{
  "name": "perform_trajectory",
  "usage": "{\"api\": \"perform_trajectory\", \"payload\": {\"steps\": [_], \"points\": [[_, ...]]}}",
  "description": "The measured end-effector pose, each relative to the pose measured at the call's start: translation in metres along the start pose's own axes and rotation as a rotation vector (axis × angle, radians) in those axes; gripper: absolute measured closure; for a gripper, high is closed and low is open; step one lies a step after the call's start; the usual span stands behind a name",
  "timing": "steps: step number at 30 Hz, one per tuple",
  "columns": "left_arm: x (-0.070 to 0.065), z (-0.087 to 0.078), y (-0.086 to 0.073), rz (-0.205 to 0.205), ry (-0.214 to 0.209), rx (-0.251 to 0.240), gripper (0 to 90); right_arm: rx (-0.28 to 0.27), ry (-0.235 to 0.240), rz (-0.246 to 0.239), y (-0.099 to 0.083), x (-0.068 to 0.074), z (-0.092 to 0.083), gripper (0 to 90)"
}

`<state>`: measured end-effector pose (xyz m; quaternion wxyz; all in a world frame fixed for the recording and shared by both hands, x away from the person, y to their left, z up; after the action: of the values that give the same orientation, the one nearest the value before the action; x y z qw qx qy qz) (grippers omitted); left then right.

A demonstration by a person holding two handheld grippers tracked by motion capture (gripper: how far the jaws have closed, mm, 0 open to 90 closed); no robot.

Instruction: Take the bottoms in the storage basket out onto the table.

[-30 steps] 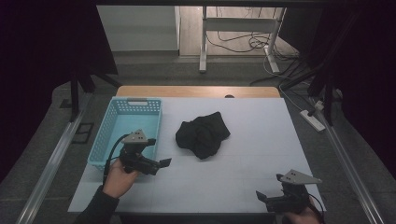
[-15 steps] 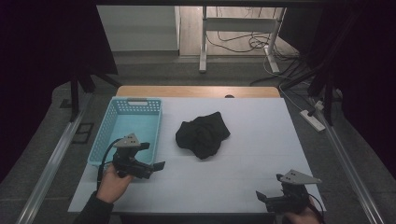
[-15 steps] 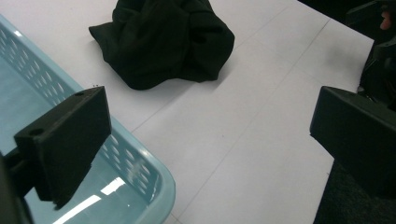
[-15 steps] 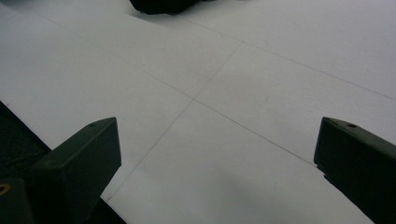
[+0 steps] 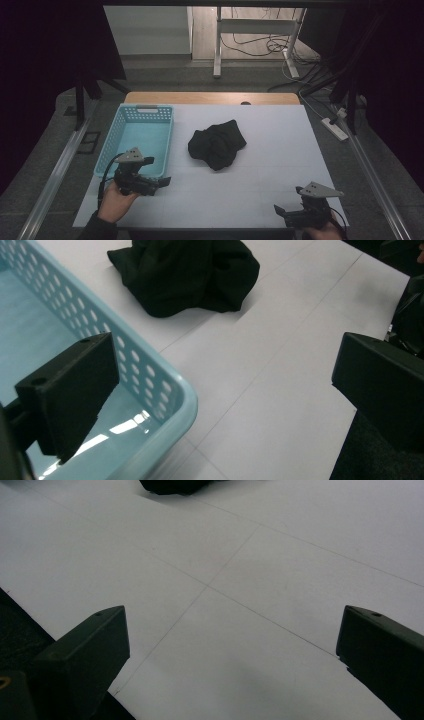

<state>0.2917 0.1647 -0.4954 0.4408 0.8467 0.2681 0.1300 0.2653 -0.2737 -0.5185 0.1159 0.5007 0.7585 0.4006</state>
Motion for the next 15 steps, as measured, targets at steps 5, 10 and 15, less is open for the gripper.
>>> {"api": "perform_trajectory", "payload": {"steps": [5, 10, 15], "points": [[0.000, -0.005, -0.006, 0.000, 0.014, 0.012, 0.1, 0.001, -0.001, -0.001, 0.000, 0.000, 0.000, 1.1], [0.000, -0.009, -0.012, -0.005, 0.023, 0.014, 0.1, 0.001, -0.001, -0.002, 0.000, 0.000, 0.000, 1.1], [0.000, -0.013, -0.018, -0.020, 0.031, 0.012, 0.1, 0.001, -0.001, -0.002, 0.000, 0.000, 0.000, 1.1]]}}
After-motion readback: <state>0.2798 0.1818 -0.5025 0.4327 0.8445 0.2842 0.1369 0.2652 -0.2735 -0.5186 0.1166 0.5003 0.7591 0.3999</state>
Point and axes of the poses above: each handheld gripper's, and its own axes: z roughly forward along the jaws, y roughly out of its top, x roughly to its left, the point moved 6 cm from there along z, roughly forward along the jaws, and after that the axes turned 15 degrees about z, right-handed, at the moved point
